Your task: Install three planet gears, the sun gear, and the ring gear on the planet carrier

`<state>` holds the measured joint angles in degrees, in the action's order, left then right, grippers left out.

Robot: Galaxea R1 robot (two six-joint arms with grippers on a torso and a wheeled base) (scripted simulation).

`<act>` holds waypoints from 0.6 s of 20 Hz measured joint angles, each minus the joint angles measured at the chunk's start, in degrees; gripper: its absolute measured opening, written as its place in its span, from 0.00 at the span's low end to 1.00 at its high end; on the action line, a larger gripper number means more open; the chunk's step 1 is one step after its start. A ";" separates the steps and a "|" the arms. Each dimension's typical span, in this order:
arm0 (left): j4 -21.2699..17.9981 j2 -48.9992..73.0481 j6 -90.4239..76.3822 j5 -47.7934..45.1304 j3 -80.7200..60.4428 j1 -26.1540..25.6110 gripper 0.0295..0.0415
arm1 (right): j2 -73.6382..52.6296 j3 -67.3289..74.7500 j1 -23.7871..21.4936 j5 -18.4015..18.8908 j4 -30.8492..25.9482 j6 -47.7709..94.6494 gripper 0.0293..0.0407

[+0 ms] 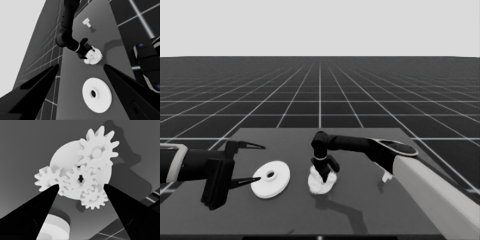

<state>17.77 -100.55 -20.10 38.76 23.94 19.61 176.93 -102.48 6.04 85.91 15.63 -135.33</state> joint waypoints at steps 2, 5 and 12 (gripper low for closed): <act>0.00 0.00 0.00 0.00 0.00 0.00 0.75 | -1.68 6.15 -5.75 3.43 -6.61 20.42 0.88; 0.00 0.00 0.00 0.00 0.00 0.00 0.75 | -1.57 6.95 -17.40 4.72 -15.85 48.23 0.82; 0.00 0.00 0.00 0.00 0.00 0.00 0.75 | -16.61 31.90 -11.09 -4.73 -1.02 80.17 0.99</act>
<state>17.77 -100.55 -20.10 38.76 23.94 19.60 160.31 -70.58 -5.05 81.18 14.61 -55.16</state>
